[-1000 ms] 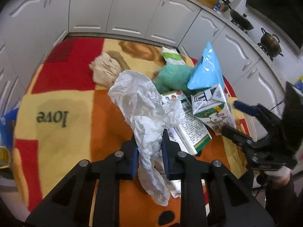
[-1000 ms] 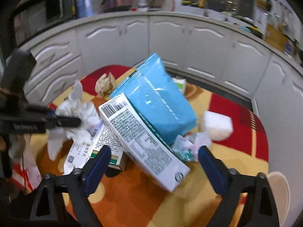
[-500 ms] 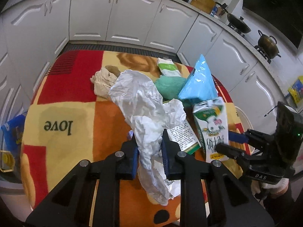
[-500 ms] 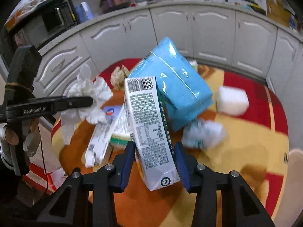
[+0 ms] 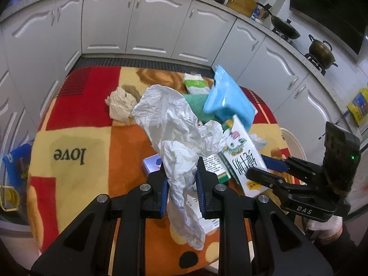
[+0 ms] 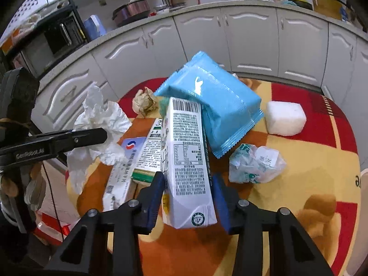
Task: Collect trash
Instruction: 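Carry carton and tissue to the beige bin and release both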
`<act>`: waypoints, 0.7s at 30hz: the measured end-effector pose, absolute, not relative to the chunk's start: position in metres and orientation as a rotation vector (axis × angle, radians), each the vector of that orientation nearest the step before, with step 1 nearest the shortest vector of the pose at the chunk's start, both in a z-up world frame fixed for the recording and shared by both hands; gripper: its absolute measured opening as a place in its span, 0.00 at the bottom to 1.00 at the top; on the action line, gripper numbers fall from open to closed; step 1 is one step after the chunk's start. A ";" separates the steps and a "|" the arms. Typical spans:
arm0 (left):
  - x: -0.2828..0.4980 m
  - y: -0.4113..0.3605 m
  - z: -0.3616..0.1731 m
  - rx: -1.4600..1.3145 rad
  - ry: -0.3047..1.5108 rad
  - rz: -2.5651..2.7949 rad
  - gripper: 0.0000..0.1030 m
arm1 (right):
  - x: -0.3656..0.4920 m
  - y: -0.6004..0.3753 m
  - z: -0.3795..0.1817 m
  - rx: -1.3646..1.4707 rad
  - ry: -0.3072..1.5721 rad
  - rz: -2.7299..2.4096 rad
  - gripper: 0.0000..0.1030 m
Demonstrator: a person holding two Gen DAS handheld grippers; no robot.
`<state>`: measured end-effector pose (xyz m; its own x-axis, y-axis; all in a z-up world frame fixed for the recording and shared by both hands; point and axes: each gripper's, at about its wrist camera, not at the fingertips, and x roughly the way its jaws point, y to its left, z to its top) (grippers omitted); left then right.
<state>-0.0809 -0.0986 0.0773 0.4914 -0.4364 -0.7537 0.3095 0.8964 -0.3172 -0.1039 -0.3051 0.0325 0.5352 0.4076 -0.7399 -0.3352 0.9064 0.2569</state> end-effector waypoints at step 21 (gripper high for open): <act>-0.094 -0.199 0.113 -0.073 0.905 -0.638 0.18 | -0.181 -0.403 0.090 0.224 0.717 0.260 0.39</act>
<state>-0.0939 -0.1985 0.1131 0.4471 -0.5445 -0.7096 0.4852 0.8141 -0.3190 -0.1812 -0.4034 0.0897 0.7241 0.3100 -0.6162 -0.1576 0.9440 0.2897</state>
